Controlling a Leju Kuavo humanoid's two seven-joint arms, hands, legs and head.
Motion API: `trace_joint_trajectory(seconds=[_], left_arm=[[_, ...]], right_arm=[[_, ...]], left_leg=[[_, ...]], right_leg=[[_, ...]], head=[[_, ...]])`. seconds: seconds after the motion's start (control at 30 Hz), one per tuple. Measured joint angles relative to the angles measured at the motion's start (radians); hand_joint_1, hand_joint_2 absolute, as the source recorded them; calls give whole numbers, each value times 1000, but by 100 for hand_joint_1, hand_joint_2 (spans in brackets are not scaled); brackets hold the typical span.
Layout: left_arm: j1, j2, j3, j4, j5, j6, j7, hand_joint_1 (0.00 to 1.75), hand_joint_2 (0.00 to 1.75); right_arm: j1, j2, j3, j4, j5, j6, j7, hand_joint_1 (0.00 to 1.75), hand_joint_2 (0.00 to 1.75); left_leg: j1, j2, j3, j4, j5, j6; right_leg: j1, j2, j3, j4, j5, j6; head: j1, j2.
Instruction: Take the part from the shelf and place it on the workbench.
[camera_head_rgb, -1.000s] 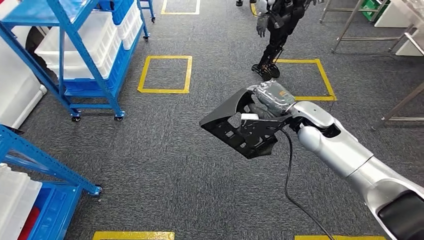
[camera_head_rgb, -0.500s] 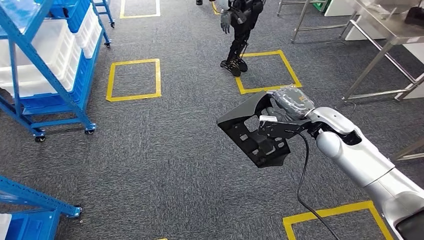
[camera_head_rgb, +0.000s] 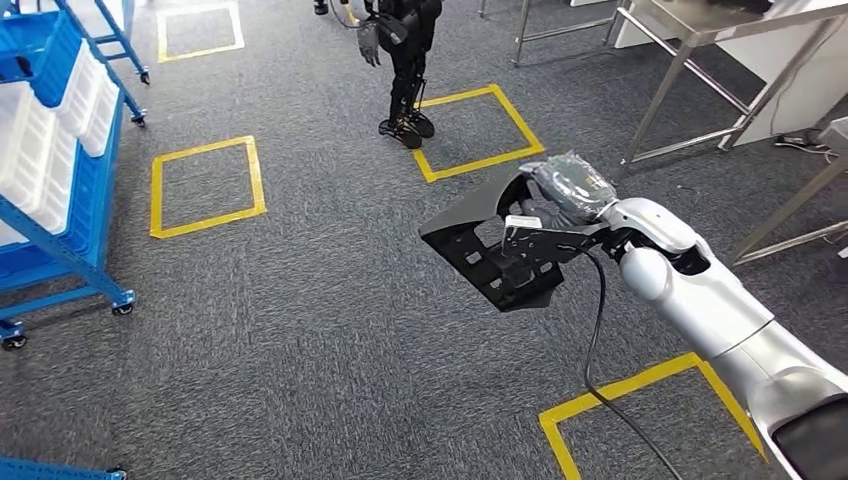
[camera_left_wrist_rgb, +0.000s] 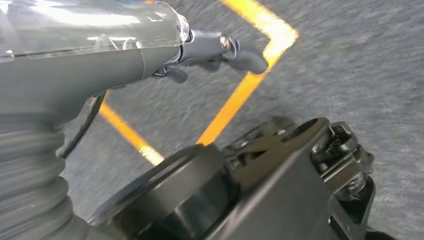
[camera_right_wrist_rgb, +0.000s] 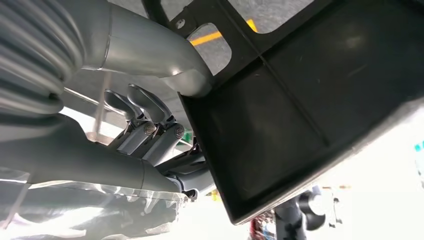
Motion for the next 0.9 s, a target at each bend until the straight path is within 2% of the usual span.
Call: trace_joint_trajectory(seconds=[0.03,0.07,0.1,0.13,0.17,0.2,0.27,0.3,0.37,0.4,0.43,0.47,0.5,0.53,0.57,0.6,0.67,0.7,0.77,0.8,0.87,0.9], left_arm=[[-1,0,0,0,0,0,-1,0,175],[-1,0,0,0,-1,0,-3,0,175],[0,1,0,0,-2,0,-5,0,175],[1,1,0,0,-2,-1,-7,0,175],[2,2,0,0,-2,-1,-9,0,175],[2,2,0,0,-3,-2,-12,0,175],[1,2,0,0,-2,-2,-18,0,175],[0,2,0,0,-2,-2,-22,0,175],[0,2,0,0,-1,-2,-30,0,175],[1,2,0,0,1,-2,-34,0,175],[2,1,0,0,3,-2,-37,0,175],[3,1,0,0,6,-2,-40,0,175],[4,1,1,0,10,-2,-44,0,175],[4,1,1,0,15,-2,-48,0,175],[4,1,2,0,22,-2,-51,0,175],[4,0,4,0,29,-2,-54,0,175],[4,0,11,0,43,-5,-56,0,175],[4,0,15,0,50,-11,-55,0,175],[4,0,23,0,64,-33,-52,0,175],[3,0,28,0,67,-46,-48,0,175],[0,1,33,0,67,-66,-41,0,175],[0,1,34,0,66,-73,-35,0,175]], right_arm=[[1,3,1,3,1,-1,0,175,175],[2,4,2,6,1,-2,0,175,175],[2,6,2,8,2,-3,0,175,175],[1,8,2,10,2,-4,-1,175,175],[1,10,2,12,3,-5,-1,175,175],[2,12,3,14,3,-5,-2,175,175],[4,11,3,19,5,-7,-2,175,175],[5,10,2,20,5,-8,-3,175,175],[2,5,-1,23,5,-10,-4,175,175],[2,4,-2,24,5,-12,-5,175,175],[2,4,-2,25,5,-13,-6,175,175],[5,4,-2,26,5,-14,-6,175,175],[8,4,-2,27,5,-14,-6,175,175],[10,4,-2,29,5,-14,-6,175,175],[11,4,-2,30,4,-14,-7,175,175],[11,3,-2,31,4,-15,-7,175,175],[10,1,-3,31,2,-15,-7,175,175],[10,0,-4,31,0,-15,-8,175,175],[9,-2,-4,32,-4,-15,-9,175,175],[8,-3,-4,32,-5,-14,-9,175,175],[1,-4,-5,32,-6,-14,-10,175,175],[-2,-3,-5,32,-6,-14,-10,175,175]], left_leg=[[0,-3,2,-20,26,3],[0,-10,22,-75,66,7],[0,-28,49,-147,107,11],[2,-51,76,-211,134,15],[3,-70,95,-256,149,18],[2,-83,105,-279,151,20],[0,-71,113,-290,150,25],[0,-59,117,-299,154,31],[2,-33,128,-319,162,41],[1,-20,132,-324,164,45],[0,-7,134,-326,163,46],[0,6,134,-326,161,46],[0,20,135,-325,159,45],[0,33,135,-323,156,43],[1,45,135,-319,152,40],[2,56,137,-314,146,36],[-2,74,139,-305,134,25],[-5,83,141,-301,129,18],[-8,102,147,-300,121,6],[-6,103,150,-299,116,0],[2,69,137,-260,87,-10],[5,41,115,-209,59,-13]], right_leg=[[1,14,1,2,-1,0],[2,28,2,4,-2,0],[1,41,2,5,-4,1],[0,54,1,7,-4,4],[-2,67,-1,8,-4,9],[-6,79,-5,9,-3,15],[-12,103,-11,4,3,30],[-12,94,-12,5,1,35],[-7,39,-34,48,-27,41],[-8,3,-58,99,-54,43],[-10,-17,-89,161,-83,46],[-14,-26,-119,217,-102,51],[-19,-32,-136,248,-106,55],[-23,-36,-136,245,-92,60],[-27,-44,-117,205,-65,64],[-29,-62,-82,137,-33,68],[-23,-103,-27,34,1,65],[-19,-114,-17,12,2,59],[-14,-96,-19,12,-2,44],[-15,-85,-18,11,-2,39],[-17,-63,-14,9,-2,25],[-18,-53,-12,8,-2,19]], head=[[0,0],[0,0],[0,0],[0,0],[0,0],[0,0],[0,0],[0,0],[0,0],[0,0],[0,0],[0,0],[0,0],[0,0],[0,0],[0,0],[0,0],[0,0],[0,0],[0,0],[0,0],[0,0]])
